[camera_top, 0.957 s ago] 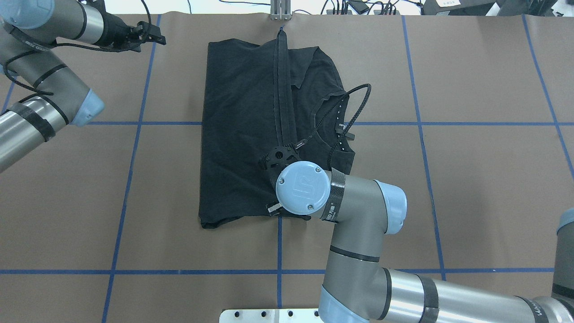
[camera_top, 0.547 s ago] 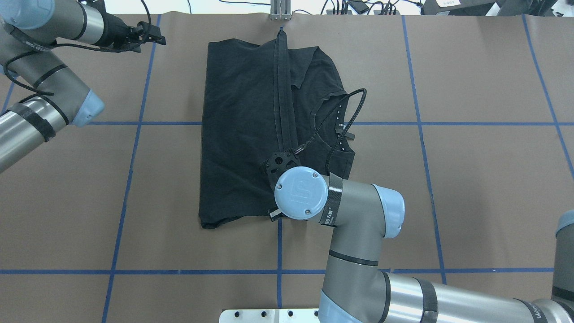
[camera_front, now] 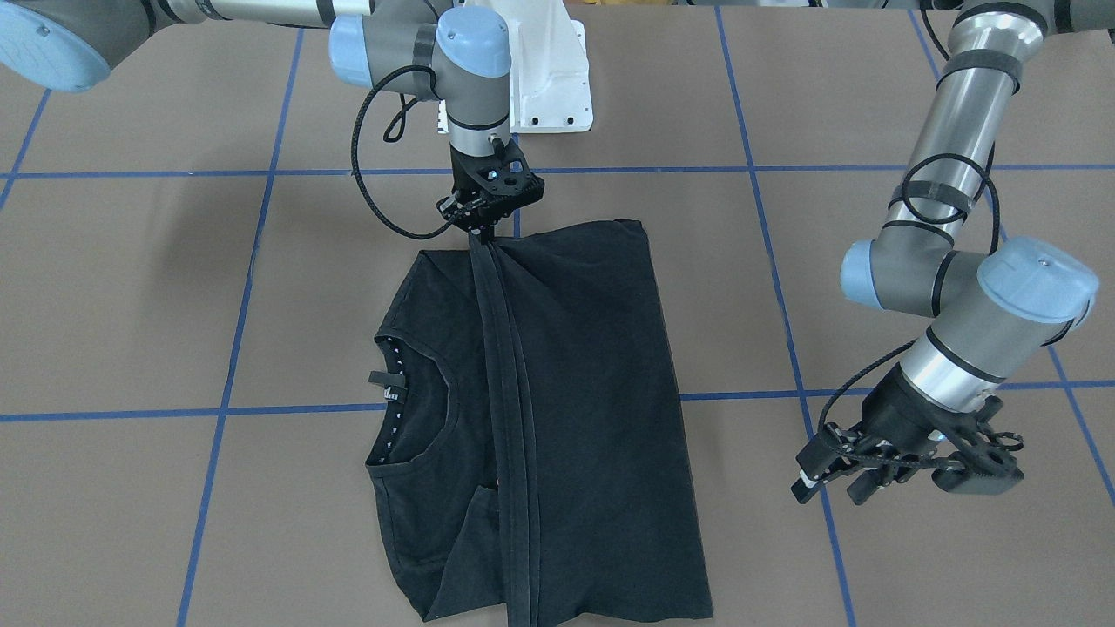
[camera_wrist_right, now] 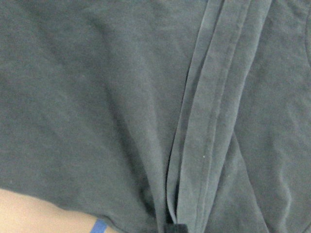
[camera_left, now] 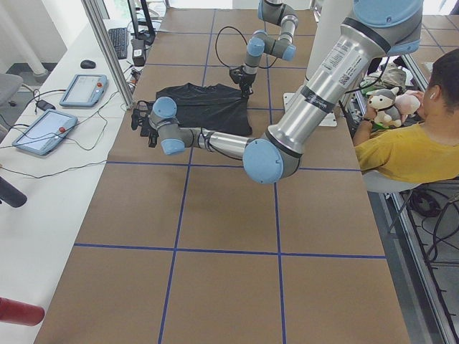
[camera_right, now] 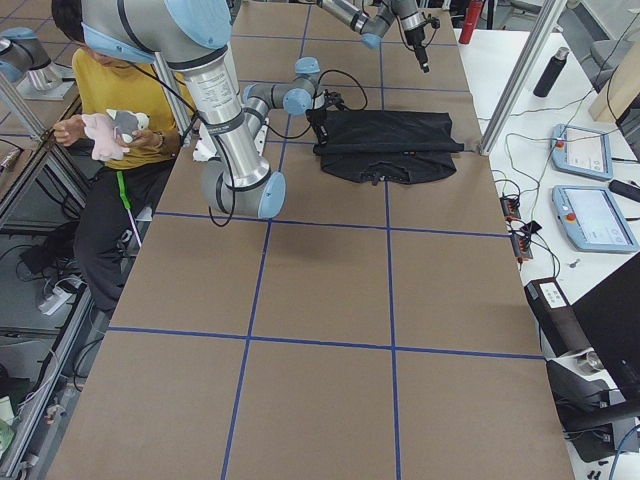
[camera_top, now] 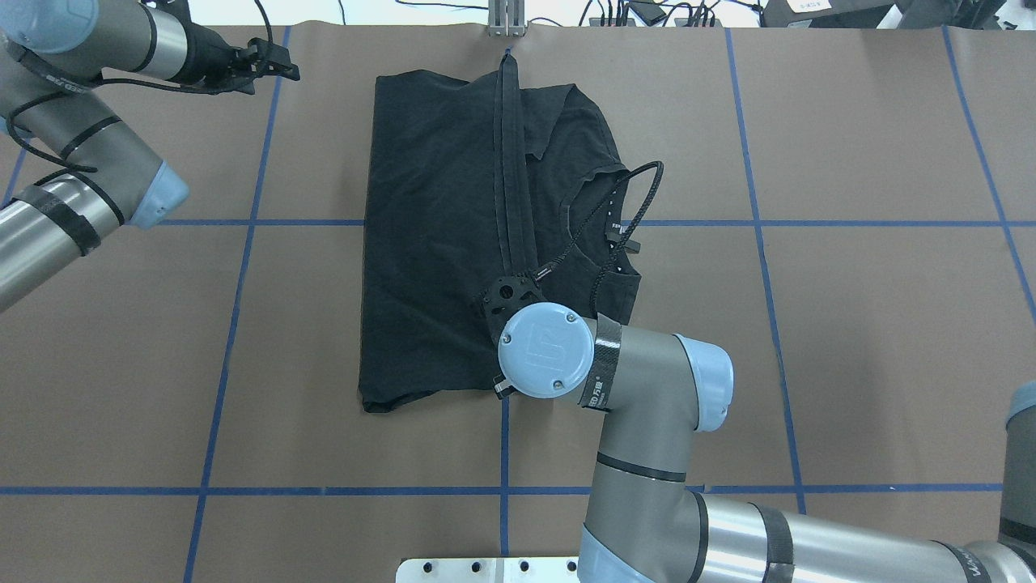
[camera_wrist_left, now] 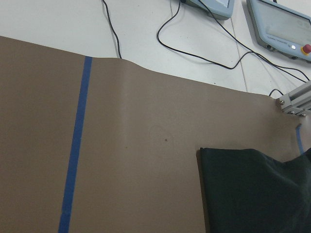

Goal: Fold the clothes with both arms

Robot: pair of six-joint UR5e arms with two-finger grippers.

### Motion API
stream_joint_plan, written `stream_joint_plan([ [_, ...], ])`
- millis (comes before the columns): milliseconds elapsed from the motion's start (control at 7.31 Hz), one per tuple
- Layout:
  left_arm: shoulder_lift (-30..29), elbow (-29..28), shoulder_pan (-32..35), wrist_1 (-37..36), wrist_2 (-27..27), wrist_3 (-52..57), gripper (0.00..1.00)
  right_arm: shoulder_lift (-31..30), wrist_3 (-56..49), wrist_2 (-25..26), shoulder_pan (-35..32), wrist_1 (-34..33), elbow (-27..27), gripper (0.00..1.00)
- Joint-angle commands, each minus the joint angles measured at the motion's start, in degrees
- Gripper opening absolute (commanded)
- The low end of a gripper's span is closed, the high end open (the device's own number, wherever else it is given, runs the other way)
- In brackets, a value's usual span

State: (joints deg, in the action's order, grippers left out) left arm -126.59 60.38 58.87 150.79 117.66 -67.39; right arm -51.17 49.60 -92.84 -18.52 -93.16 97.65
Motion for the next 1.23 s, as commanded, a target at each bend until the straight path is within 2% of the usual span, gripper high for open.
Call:
stream_joint_plan([
  [0,-0.15,0.00,0.01,0.11,0.02,-0.38,0.89,-0.24,-3.26,-1.80,-1.94,-0.17,1.30,0.00],
  [137,-0.32,0.00,0.01,0.11,0.02,-1.07,0.89,-3.46,-4.15,-5.12,-4.48,-1.92,4.97,0.00],
  [410,-0.68,0.35,-0.08,0.29,0.02,-2.66,0.89,-16.08,0.37,-4.80,-4.16,-4.83,17.52,0.00],
  [547,-0.68,0.35,-0.16,0.29,0.02,-2.66,0.89,-17.37,8.94,-4.46,-1.37,-4.75,18.71,0.00],
  [684,-0.68,0.44,-0.08,0.29,0.02,-2.66,0.89,-16.95,14.24,-4.10,-0.39,-4.40,17.59,0.00],
  [821,-0.68,0.44,-0.08,0.29,0.02,-2.66,0.89,-17.20,14.64,-4.19,-0.81,-4.31,17.49,0.00],
  [957,-0.68,0.35,-0.08,0.29,0.02,-2.58,0.89,-17.73,14.56,-4.10,-0.99,-4.31,17.49,0.61],
  [1094,-0.68,0.35,-0.16,0.29,0.02,-2.57,0.89,-17.91,14.65,-4.19,-1.43,-4.31,17.84,1.00],
])
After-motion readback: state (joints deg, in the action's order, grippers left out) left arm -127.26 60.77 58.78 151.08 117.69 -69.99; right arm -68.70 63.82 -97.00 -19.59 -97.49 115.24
